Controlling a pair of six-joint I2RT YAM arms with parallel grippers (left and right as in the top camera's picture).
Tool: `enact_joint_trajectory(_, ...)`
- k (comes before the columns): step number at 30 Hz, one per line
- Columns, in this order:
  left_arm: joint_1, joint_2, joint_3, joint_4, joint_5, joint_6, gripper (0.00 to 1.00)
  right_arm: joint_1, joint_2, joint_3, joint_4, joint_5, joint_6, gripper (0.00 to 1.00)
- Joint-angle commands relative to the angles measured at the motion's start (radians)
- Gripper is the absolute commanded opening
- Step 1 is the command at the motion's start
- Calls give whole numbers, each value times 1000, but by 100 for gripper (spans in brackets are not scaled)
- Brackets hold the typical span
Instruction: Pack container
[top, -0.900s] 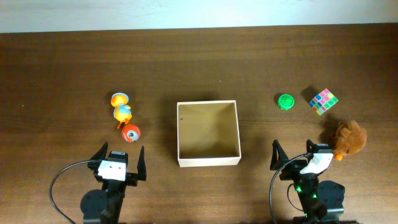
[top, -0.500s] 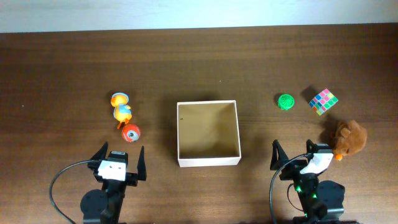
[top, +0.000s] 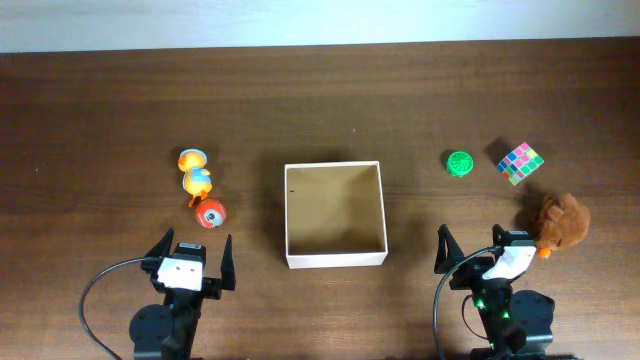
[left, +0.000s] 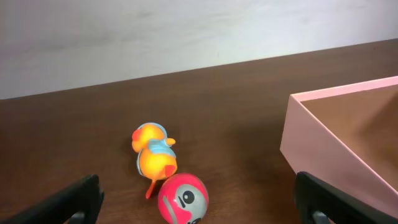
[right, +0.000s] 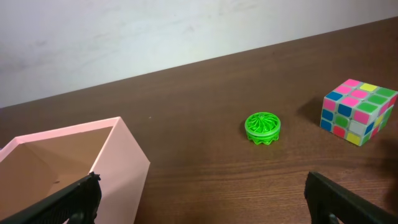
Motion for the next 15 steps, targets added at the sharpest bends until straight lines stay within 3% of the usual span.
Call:
enact_joint_trajectory(1, 4, -9, -8, 5, 7, 16, 99, 4, -11, -8, 0, -13, -10, 99)
enact_joint_trajectory(15, 4, -9, -8, 5, 7, 16, 99, 4, -11, -8, 0, 0, -10, 99)
